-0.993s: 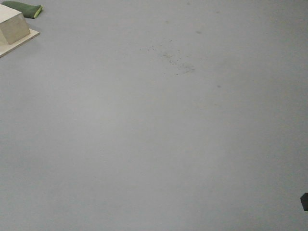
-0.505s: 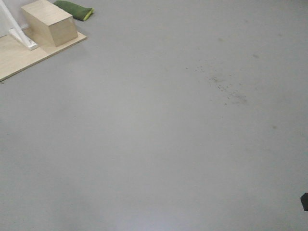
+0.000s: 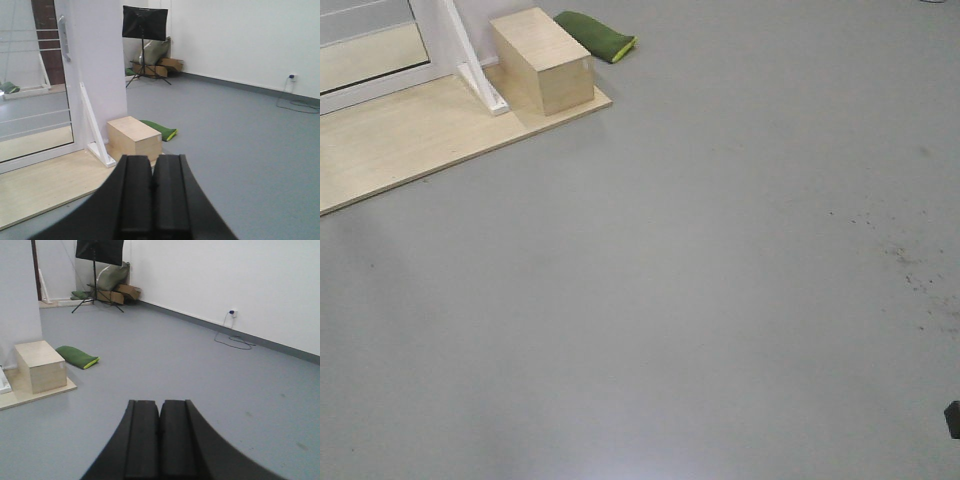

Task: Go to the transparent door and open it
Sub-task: 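Drive the base up to the white-framed sliding glass door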

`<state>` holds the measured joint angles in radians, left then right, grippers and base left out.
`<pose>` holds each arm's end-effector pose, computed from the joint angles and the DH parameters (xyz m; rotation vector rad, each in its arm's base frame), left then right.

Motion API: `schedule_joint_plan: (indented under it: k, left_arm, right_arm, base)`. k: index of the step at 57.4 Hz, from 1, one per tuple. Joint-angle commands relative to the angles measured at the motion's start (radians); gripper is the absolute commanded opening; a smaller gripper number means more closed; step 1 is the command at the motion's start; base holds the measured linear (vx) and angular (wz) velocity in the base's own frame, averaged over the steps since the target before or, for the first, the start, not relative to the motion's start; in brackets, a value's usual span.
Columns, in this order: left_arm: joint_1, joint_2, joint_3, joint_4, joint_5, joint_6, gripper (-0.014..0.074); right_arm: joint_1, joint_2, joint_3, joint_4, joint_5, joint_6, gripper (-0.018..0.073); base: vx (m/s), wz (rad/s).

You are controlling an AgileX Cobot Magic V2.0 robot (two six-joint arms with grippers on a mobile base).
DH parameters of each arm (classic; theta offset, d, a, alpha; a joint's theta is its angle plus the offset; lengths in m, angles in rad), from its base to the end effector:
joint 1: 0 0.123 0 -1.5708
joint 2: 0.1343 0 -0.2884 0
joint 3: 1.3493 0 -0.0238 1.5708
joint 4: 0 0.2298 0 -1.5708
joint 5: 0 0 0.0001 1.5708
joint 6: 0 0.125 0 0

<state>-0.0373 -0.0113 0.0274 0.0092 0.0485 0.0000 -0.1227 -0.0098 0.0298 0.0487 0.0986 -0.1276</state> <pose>0.0662 -0.0024 0.2012 0.0356 1.5478 -0.0219 0.0660 -0.0075 0.1940 0.0312 1.6039 -0.1528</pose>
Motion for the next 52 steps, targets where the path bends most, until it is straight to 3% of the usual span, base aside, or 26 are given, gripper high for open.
schedule_joint_plan:
  k: [1, 52]
  left_arm:
    - [-0.005, -0.002, 0.030, -0.002, -0.082, -0.009, -0.0006]
    - [-0.005, -0.002, 0.030, -0.002, -0.082, -0.009, -0.0006]
  right_arm:
    - [-0.004, -0.011, 0.013, -0.002, -0.081, -0.003, -0.0005]
    - [-0.004, -0.011, 0.013, -0.002, -0.081, -0.003, -0.0005]
  base:
    - [0.55, 0.36]
    - [0.53, 0.39]
